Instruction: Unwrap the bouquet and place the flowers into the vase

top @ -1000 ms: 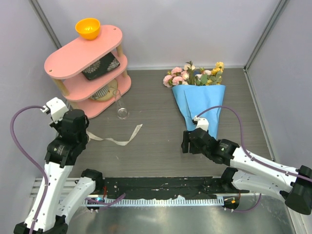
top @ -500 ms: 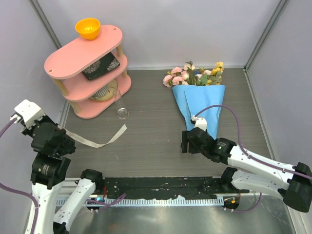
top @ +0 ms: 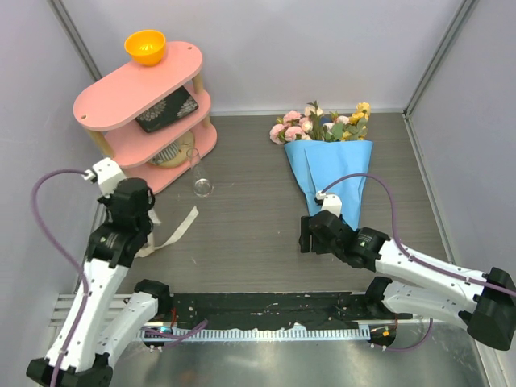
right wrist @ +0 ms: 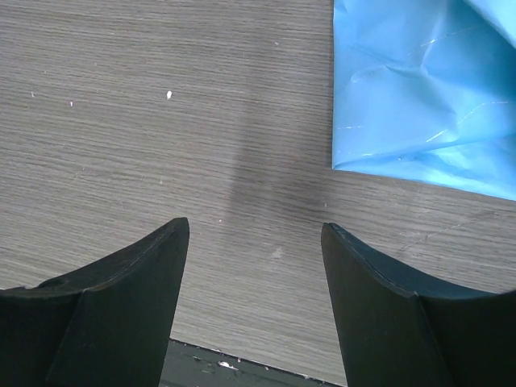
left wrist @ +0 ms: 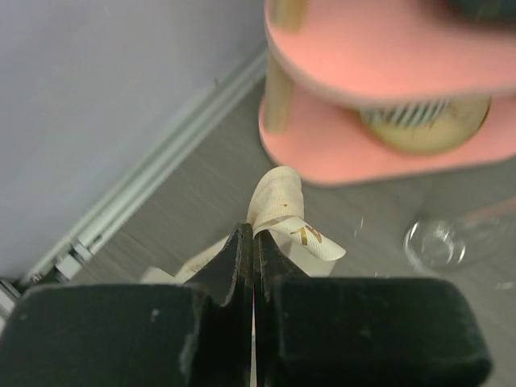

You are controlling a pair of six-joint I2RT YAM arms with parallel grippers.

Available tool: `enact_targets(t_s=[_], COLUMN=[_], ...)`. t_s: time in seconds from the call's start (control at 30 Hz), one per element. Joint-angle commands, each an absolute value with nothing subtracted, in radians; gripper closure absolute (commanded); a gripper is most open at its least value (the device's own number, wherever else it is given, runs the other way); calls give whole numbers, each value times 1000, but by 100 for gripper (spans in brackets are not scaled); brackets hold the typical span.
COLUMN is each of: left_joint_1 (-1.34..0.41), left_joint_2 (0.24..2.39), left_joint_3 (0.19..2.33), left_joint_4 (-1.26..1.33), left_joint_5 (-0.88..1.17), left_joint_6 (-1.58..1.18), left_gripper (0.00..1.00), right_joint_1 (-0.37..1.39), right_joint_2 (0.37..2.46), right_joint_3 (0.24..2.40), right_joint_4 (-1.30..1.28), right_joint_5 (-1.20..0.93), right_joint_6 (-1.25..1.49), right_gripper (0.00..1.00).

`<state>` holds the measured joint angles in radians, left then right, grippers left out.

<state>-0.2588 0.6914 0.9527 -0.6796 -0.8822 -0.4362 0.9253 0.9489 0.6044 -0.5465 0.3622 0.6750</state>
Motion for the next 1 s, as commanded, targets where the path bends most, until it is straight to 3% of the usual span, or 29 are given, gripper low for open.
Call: enact_targets(t_s=[0.0,0.03,0.2,0.33,0.43,0.5,0.6,0.7,0.77,0.87,0.97], left_joint_1=[-253,-253,-253,-253,-253,-253,-253,-253,-255,-253,-255], left_joint_2=[693,687,615,577,545,526,486,462,480,569,676], left_joint_3=[874,861,862,870,876,859,822,792,758,768,802], left_joint_4=[-738,-744,-770,-790,-782,-723,-599,-447,-355,-267,-259], left_joint_5=[-765,-773,-894,-925,-910,-870,-633,-213,96,355,489], left_joint_6=[-684,-692,-696,-687,-663,-625,-534,-445,-434,-449,-442], left_gripper=[98,91,80,18,0,0,0,0,3,7,11], right_joint_1=[920,920,920,920,916,890,786,611,568,557,557], right_joint_2=[917,914,914,946,980,994,1055,1152,1231,1357,1484], right_joint_3=[647,646,646,666,710,741,788,821,863,951,1029], right_joint_4=[-543,-551,-546,-532,-560,-587,-595,-594,-613,-678,-732], right_joint_5=[388,390,382,374,406,422,385,316,372,521,653], right_joint_6=[678,680,687,683,660,649,626,601,591,560,532], right_gripper=[27,27,27,27,27,27,27,29,29,28,28])
